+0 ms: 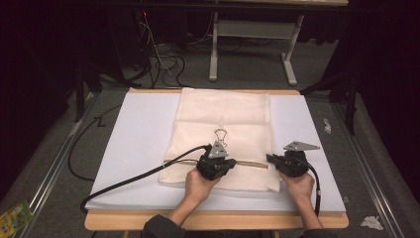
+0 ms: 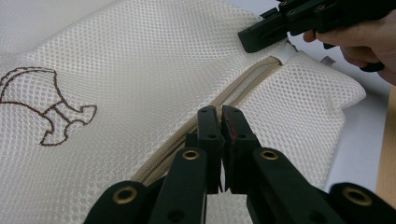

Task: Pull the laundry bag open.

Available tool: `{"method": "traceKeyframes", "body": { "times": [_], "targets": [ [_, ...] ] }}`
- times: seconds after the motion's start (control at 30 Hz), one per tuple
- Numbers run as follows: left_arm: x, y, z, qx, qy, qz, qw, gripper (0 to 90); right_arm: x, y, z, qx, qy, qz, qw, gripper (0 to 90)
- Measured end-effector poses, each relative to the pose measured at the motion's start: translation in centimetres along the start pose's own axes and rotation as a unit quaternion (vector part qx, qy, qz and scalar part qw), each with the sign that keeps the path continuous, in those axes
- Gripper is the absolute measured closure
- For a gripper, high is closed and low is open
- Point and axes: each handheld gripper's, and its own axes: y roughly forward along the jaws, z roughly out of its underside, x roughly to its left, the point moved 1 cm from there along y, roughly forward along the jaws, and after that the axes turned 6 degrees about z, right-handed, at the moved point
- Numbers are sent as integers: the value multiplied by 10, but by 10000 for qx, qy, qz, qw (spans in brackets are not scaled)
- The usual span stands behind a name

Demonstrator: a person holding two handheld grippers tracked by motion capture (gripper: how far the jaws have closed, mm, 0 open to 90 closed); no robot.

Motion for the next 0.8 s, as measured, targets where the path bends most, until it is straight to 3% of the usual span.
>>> {"method": "traceKeyframes", "body": {
  "times": [0.8],
  "targets": [
    [12,-18,7,-76,-122,-79,9999,871,0,1,-1,33,-17,60,10000,874]
  ]
}}
